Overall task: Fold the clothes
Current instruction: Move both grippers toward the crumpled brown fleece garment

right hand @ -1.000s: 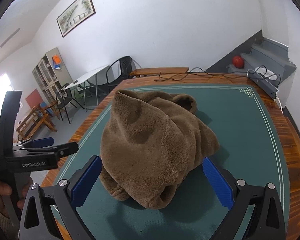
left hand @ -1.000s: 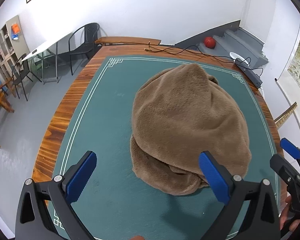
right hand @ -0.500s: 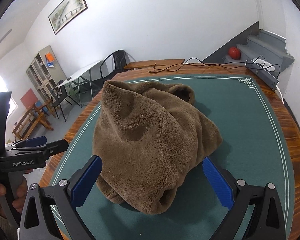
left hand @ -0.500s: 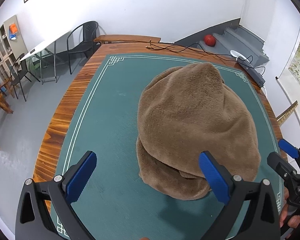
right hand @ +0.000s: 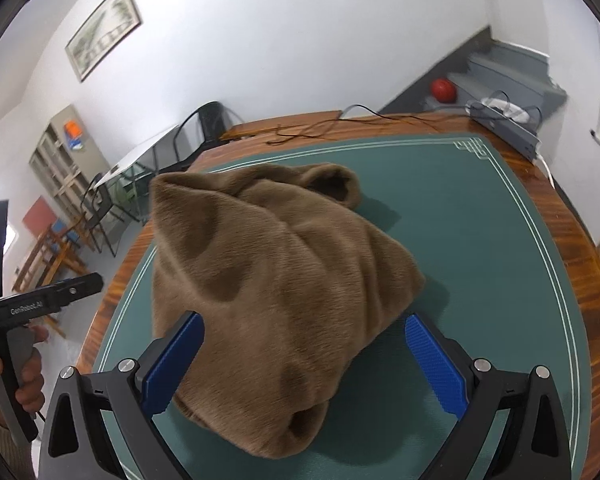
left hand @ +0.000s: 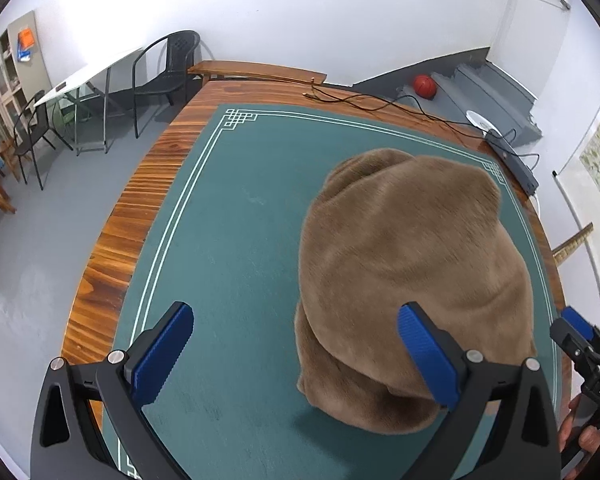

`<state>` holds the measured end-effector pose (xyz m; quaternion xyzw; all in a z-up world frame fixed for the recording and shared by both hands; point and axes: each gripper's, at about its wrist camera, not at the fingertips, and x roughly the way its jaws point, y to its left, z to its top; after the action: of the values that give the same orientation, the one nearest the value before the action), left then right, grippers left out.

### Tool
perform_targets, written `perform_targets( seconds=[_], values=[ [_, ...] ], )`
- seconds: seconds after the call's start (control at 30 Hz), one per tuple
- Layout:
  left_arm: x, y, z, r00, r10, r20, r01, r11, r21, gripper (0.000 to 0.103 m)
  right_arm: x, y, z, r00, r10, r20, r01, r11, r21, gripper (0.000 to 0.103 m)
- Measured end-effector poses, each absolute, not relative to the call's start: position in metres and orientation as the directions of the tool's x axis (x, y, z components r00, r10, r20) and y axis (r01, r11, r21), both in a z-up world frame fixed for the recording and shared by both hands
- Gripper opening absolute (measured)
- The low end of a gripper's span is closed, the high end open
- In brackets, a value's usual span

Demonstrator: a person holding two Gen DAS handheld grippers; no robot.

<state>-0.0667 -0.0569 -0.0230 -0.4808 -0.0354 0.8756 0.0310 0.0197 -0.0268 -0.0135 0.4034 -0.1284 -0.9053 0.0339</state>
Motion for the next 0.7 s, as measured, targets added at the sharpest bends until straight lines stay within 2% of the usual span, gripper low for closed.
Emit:
perform_targets(
  seconds=[0.37, 0.7],
  values=[
    [-0.095, -0.044, -0.043, -0.495, 0.102, -0.863, -0.091, -0.994, -0.065, 0.103, -0.003, -0.023, -0.031, -0.654, -0.141, -0.743, -0.086, -0.962, 0.258, 0.103],
    [-0.111, -0.040, -0.049, -0.493, 0.081, -0.867, -0.124, -0.992, -0.022, 0.103, -0.044, -0.022, -0.059, -0.606, -0.186, -0.773, -0.107, -0.944, 0.311, 0.102]
  ],
)
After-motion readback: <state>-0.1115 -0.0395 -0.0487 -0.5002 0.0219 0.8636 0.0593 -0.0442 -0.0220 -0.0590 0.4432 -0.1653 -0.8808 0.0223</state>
